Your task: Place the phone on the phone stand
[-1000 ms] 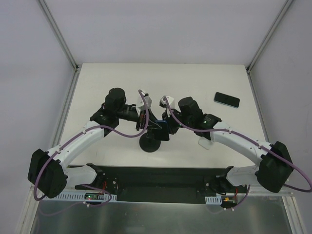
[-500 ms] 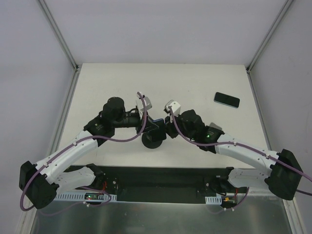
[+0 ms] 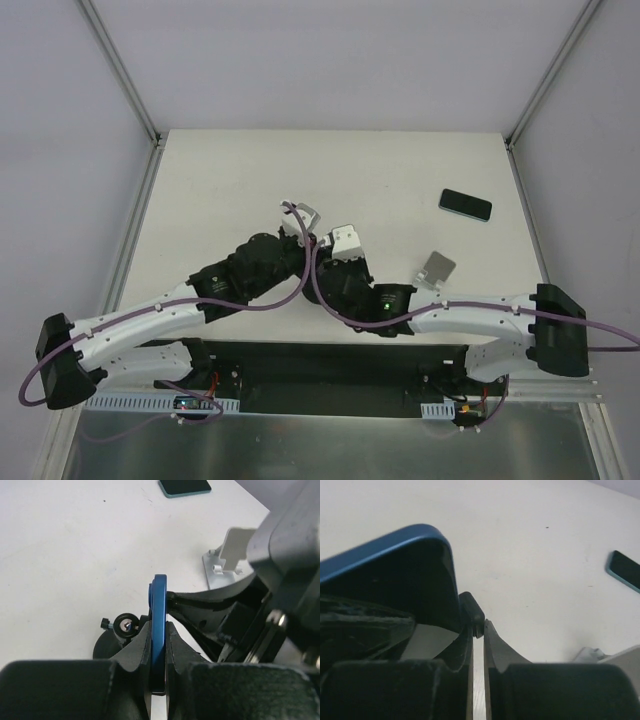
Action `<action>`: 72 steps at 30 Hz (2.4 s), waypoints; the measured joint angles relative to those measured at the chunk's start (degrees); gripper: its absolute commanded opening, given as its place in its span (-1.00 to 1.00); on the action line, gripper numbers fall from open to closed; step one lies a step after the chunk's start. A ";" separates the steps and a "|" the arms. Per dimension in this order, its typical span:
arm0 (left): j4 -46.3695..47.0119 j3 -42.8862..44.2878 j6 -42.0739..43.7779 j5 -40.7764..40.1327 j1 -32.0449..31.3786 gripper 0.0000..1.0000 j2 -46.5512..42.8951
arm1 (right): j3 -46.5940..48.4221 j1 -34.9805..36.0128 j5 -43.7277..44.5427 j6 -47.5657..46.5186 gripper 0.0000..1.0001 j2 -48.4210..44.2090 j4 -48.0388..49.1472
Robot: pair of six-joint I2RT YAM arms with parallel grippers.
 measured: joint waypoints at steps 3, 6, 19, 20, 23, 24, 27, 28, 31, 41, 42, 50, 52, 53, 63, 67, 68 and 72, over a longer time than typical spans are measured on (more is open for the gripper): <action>2.49 1.33 -2.03 -6.49 -2.49 -1.00 3.52 | 3.23 1.75 7.61 3.72 -0.93 2.82 -3.87; 6.69 1.55 -2.36 -13.84 -1.88 -1.00 6.95 | 7.58 6.88 11.19 8.09 0.22 3.06 -5.14; 5.22 -4.94 2.54 -4.72 6.21 -1.00 -3.65 | -7.85 -7.72 -28.63 -5.62 0.78 -22.01 -0.68; 4.37 -4.94 3.28 -2.69 6.82 -1.00 -4.37 | -9.14 -11.37 -34.25 -6.71 0.79 -23.10 -0.17; 0.96 -4.17 6.19 4.13 9.01 -1.00 -5.53 | -11.76 -16.70 -49.88 -9.90 0.79 -23.65 0.26; -0.11 -3.48 6.95 5.90 9.53 -1.00 -5.38 | -11.96 -17.33 -53.68 -10.51 0.80 -23.30 0.26; -3.45 -1.55 9.11 11.91 11.89 -0.12 -4.92 | -11.87 -19.23 -62.82 -11.76 0.93 -21.49 0.90; -4.68 -1.01 9.60 13.86 12.72 0.04 -4.92 | -11.72 -19.87 -64.65 -11.96 0.93 -20.79 1.14; -9.29 0.37 9.94 17.68 14.58 0.34 -5.29 | -10.58 -22.27 -69.35 -12.04 0.93 -18.34 1.84; -19.37 11.89 2.12 18.84 17.84 0.93 -10.58 | 5.81 -29.03 -71.89 -14.27 0.93 -6.43 -0.42; -19.61 12.02 0.79 17.88 17.84 0.94 -11.96 | 7.21 -27.80 -68.78 -13.92 0.93 -5.55 0.55; -23.89 10.75 -4.39 14.53 17.86 0.97 -19.52 | 10.45 -13.31 -51.19 -15.52 0.93 -0.20 3.04; -24.90 9.99 -4.24 14.03 17.86 0.97 -20.44 | 11.52 -12.63 -47.56 -16.24 0.93 2.21 3.28; -25.09 9.64 -3.93 13.94 17.86 0.97 -20.74 | 11.98 -12.52 -45.99 -16.44 0.93 3.28 3.26; -25.51 7.67 -1.92 13.99 17.86 0.96 -20.79 | 20.76 -12.81 -41.57 -17.18 0.97 12.11 2.58; -25.59 6.71 -1.95 13.99 17.86 0.96 -21.94 | 22.36 -12.81 -40.11 -17.07 0.86 13.51 2.67; -25.57 6.58 -1.95 14.03 17.86 0.96 -22.36 | 22.49 -12.81 -39.71 -16.90 0.85 13.70 2.62; -25.53 6.14 -1.90 14.47 17.86 0.96 -24.09 | 22.36 -12.52 -39.01 -16.20 0.68 13.90 2.71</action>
